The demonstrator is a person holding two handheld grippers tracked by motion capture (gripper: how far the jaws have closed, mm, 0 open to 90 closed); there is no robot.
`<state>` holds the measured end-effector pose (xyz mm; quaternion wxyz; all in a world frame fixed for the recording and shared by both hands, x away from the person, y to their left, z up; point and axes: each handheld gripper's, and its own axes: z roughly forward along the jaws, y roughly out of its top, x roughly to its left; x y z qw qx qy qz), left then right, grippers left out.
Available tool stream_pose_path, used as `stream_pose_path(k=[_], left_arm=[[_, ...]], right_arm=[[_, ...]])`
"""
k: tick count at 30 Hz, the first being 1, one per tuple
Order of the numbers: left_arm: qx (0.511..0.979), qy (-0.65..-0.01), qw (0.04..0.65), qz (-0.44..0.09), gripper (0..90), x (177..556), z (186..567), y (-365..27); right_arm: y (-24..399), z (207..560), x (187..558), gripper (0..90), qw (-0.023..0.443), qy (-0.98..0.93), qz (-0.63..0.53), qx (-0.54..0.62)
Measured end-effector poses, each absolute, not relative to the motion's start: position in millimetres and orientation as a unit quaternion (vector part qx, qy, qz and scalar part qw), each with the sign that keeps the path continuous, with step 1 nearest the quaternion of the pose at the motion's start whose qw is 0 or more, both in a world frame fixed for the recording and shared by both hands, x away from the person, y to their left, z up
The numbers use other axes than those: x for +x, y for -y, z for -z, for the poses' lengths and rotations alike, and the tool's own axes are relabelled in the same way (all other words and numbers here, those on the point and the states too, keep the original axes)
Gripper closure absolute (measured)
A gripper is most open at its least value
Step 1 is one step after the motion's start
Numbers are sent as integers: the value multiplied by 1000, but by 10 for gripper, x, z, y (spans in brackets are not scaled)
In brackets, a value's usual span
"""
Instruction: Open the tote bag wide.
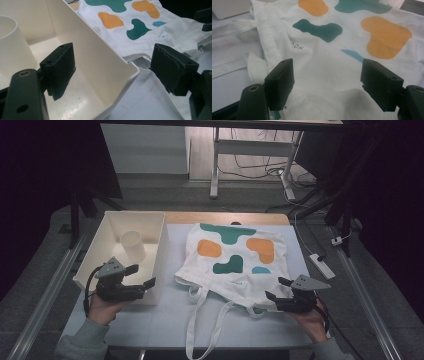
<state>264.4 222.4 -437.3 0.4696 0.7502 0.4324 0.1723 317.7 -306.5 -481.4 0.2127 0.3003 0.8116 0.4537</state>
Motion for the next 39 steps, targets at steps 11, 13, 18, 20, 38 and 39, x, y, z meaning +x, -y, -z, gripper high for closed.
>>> stream_pose_path(k=[11, 13, 18, 20, 38, 39], left_arm=[[753, -414, 477, -184, 200, 2602, 4209, -2063], [755, -407, 478, -186, 200, 2581, 4184, -2031], [758, -391, 490, -178, 204, 2550, 4140, -1965], [764, -380, 491, -177, 205, 2542, 4125, -1921], [824, -317, 450, -136, 218, 2556, 4350, -1263], [824, -317, 450, -136, 219, 2556, 4350, -1263]], right_arm=[[3045, 4800, 3217, 283, 204, -810, -467, 289], [3030, 4795, 3224, 283, 205, -810, -468, 286], [2953, 4758, 3192, 290, 198, -810, -472, 286], [2919, 4770, 3194, 291, 197, -813, -469, 284], [2752, 4757, 3136, 299, 205, -827, -457, 257], [2747, 4758, 3132, 300, 206, -827, -456, 256]])
